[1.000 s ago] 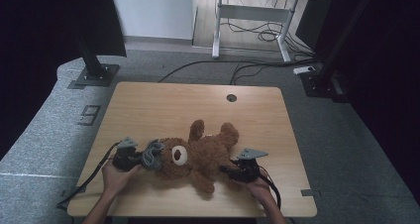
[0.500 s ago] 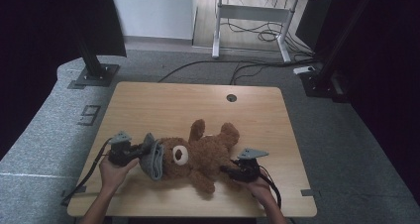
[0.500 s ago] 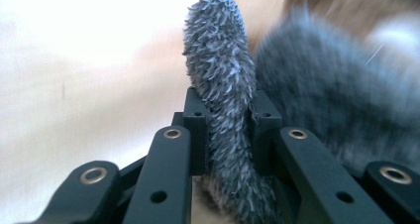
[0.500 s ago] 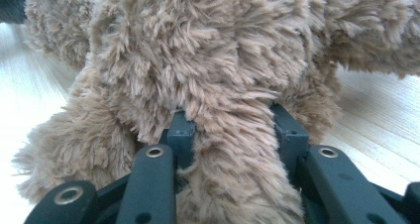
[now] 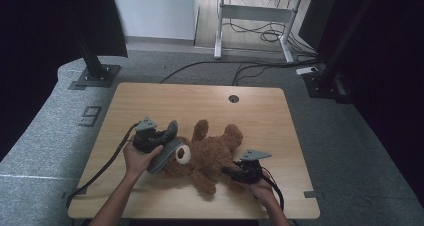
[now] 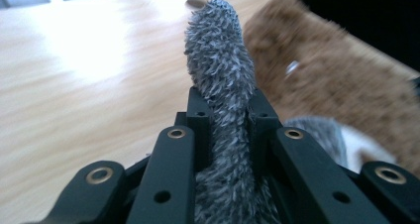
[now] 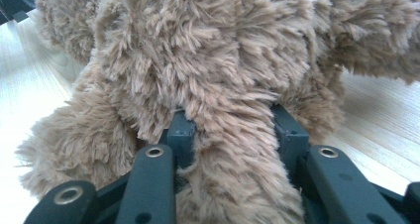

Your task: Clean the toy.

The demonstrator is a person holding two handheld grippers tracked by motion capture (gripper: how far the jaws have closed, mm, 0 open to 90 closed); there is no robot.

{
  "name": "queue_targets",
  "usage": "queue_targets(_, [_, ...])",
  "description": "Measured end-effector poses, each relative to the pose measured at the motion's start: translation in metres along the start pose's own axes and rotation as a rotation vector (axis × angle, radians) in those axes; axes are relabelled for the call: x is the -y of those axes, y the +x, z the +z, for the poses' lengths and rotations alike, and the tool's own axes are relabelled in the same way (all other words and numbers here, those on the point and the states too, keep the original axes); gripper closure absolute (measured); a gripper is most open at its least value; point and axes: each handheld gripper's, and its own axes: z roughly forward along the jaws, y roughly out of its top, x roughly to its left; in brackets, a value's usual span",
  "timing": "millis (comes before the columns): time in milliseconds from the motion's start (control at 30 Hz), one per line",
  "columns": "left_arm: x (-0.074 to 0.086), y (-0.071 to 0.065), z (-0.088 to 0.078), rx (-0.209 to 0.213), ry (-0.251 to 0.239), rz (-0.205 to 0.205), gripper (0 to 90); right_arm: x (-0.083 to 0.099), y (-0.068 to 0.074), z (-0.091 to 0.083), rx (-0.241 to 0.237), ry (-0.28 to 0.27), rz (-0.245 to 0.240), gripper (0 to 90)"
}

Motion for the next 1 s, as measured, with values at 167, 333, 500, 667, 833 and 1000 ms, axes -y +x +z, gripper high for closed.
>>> queue_targets(167, [-0.021,-0.019,0.007,0.037,-0.017,0.048,77.0,0.0,0.0,0.0,0.0,-0.002,-0.002,61.7])
queue_targets(333, [-0.025,-0.018,0.033,0.012,0.103,0.074,76.8,0.0,0.001,0.0,0.007,-0.001,-0.003,61.8])
queue_targets(500, [0.005,0.005,0.018,-0.023,0.054,0.004,76.6,0.0,0.002,0.0,0.007,0.005,-0.005,62.0])
queue_targets(667, [0.033,0.029,-0.012,-0.077,0.052,-0.046,76.6,0.0,0.003,0.0,0.008,0.01,-0.003,62.2])
queue_targets(833, [0.06,0.033,-0.019,-0.063,0.121,-0.064,76.6,0.0,0.002,0.0,0.004,0.009,0.0,62.3])
queue_targets(1000, [0.079,0.024,-0.016,-0.034,0.21,-0.049,76.7,0.0,0.002,0.0,0.006,0.01,0.002,62.3])
